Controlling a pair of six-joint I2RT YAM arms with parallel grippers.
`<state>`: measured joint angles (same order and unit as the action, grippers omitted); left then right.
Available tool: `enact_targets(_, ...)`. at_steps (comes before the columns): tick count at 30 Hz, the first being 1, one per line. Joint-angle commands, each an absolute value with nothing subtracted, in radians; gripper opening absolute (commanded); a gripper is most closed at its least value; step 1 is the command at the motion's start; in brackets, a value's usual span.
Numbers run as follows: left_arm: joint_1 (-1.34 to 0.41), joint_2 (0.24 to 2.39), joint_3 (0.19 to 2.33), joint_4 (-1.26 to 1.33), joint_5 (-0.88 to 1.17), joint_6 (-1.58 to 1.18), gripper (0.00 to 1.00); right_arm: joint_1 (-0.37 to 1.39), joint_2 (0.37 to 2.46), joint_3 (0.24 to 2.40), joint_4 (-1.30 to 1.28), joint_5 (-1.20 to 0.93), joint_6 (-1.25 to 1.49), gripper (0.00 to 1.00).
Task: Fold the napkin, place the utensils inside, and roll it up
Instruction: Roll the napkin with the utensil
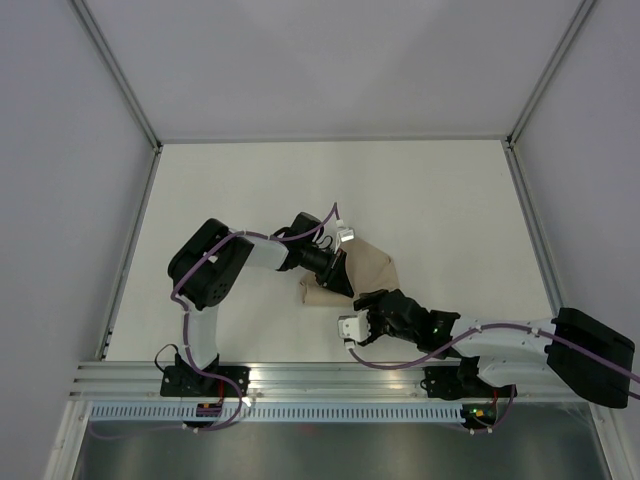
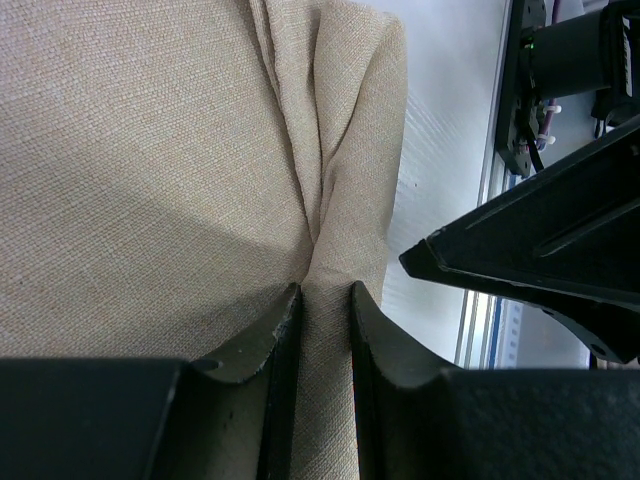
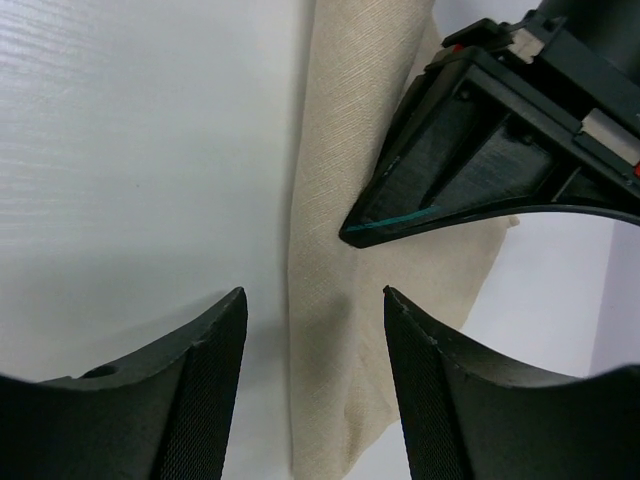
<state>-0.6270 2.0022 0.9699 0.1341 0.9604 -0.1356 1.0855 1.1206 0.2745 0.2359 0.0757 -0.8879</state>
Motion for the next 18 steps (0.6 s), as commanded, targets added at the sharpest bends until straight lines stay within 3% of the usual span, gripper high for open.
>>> enact_targets(1,-0.617,2.098,0.919,0.015,0.655,-0.063,0.02,1.08,1.141,0.293,0.209,0.032,-0.911,0.63)
enact_targets(18,-0.615,2.108,0.93,0.006,0.655,-0.063,0.02,1.078,1.336,0.199,0.544,0.166,-0.986,0.62)
